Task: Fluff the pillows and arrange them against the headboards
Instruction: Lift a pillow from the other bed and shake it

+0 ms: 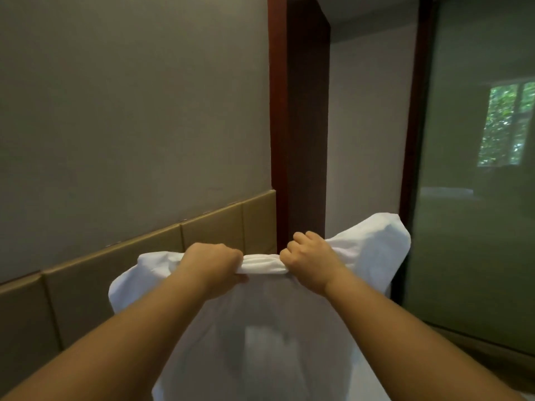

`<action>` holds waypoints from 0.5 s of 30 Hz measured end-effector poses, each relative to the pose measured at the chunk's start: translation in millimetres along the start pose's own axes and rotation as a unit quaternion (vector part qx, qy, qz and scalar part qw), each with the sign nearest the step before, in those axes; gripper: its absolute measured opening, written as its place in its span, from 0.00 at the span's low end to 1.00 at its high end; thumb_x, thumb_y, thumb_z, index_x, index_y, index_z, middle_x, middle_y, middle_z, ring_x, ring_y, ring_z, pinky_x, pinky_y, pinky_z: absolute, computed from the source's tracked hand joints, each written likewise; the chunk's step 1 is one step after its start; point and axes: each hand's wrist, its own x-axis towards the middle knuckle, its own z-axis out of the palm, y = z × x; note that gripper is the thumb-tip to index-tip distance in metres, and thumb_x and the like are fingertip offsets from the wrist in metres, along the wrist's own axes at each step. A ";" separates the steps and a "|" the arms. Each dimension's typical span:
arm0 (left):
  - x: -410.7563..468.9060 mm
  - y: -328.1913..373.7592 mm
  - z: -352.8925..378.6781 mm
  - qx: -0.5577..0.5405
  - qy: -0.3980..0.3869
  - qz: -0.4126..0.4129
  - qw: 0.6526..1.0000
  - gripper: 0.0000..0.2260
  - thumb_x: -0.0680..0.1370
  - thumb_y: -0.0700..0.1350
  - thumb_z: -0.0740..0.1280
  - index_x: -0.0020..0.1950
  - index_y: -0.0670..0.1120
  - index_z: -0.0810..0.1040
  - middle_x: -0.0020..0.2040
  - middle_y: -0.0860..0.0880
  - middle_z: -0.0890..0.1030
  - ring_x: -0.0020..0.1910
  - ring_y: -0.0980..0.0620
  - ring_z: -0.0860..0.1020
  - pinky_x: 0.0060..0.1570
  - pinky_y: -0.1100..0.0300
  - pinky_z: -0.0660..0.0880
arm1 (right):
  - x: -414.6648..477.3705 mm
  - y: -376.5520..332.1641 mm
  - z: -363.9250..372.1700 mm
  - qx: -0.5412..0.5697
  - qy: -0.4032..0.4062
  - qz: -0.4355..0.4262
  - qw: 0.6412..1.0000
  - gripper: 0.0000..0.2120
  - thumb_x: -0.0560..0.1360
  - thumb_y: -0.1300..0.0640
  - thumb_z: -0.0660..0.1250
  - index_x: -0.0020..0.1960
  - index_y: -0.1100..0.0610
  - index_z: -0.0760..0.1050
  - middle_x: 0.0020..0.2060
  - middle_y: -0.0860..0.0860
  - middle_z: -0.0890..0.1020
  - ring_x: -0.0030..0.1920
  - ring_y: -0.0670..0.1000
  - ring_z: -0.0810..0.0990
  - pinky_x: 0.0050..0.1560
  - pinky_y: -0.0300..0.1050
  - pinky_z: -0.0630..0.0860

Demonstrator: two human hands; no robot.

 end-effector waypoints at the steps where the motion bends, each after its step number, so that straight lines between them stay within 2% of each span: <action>1: 19.9 -0.4 6.3 -0.002 -0.011 -0.008 1.000 0.16 0.78 0.62 0.59 0.55 0.51 0.75 0.54 0.50 0.82 0.52 0.47 0.80 0.42 0.56 0.71 | 7.3 10.1 21.8 0.011 0.015 0.004 1.000 0.09 0.57 0.64 0.74 0.29 0.55 0.74 0.24 0.52 0.77 0.27 0.52 0.73 0.27 0.41 0.66; 4: 74.8 -10.5 19.5 -0.021 -0.045 -0.043 0.998 0.16 0.78 0.61 0.60 0.53 0.51 0.76 0.54 0.50 0.81 0.54 0.47 0.79 0.43 0.56 0.70 | 35.8 36.7 78.8 0.042 0.072 0.006 0.997 0.06 0.58 0.64 0.62 0.26 0.55 0.71 0.22 0.51 0.75 0.25 0.53 0.72 0.25 0.41 0.64; 6: 105.7 -16.4 22.2 -0.039 -0.053 -0.067 0.996 0.15 0.78 0.61 0.60 0.53 0.51 0.76 0.54 0.50 0.81 0.55 0.47 0.79 0.43 0.57 0.69 | 53.7 54.8 104.7 0.052 0.092 -0.005 0.994 0.08 0.60 0.64 0.56 0.26 0.55 0.71 0.22 0.51 0.74 0.25 0.53 0.72 0.25 0.41 0.63; 8: 133.1 -16.4 23.6 -0.067 -0.046 -0.090 0.993 0.13 0.78 0.60 0.61 0.50 0.51 0.75 0.54 0.49 0.81 0.56 0.46 0.78 0.44 0.57 0.69 | 67.8 76.7 122.7 0.050 0.089 -0.008 0.995 0.05 0.58 0.64 0.63 0.27 0.56 0.72 0.23 0.52 0.75 0.26 0.54 0.73 0.26 0.42 0.64; 11: 168.0 -9.0 22.8 -0.122 -0.021 -0.127 0.984 0.11 0.77 0.58 0.62 0.46 0.51 0.74 0.51 0.49 0.81 0.53 0.45 0.79 0.45 0.56 0.71 | 80.4 110.1 140.2 0.058 0.066 -0.009 0.996 0.10 0.55 0.67 0.74 0.28 0.58 0.74 0.24 0.55 0.77 0.27 0.55 0.74 0.26 0.43 0.66; 13: 186.7 -0.7 23.5 -0.151 -0.015 -0.141 0.978 0.11 0.77 0.57 0.62 0.45 0.51 0.76 0.45 0.49 0.80 0.48 0.45 0.79 0.42 0.57 0.71 | 81.9 127.9 149.6 0.062 0.063 -0.012 0.996 0.12 0.55 0.68 0.76 0.28 0.59 0.74 0.24 0.56 0.76 0.26 0.56 0.74 0.27 0.43 0.64; 15: 202.5 8.5 29.4 -0.189 -0.022 -0.146 0.971 0.11 0.77 0.55 0.64 0.40 0.50 0.73 0.39 0.50 0.77 0.42 0.46 0.77 0.38 0.58 0.69 | 80.5 140.3 161.6 0.052 0.066 -0.023 0.996 0.12 0.54 0.69 0.75 0.28 0.60 0.73 0.23 0.56 0.75 0.26 0.56 0.73 0.27 0.42 0.62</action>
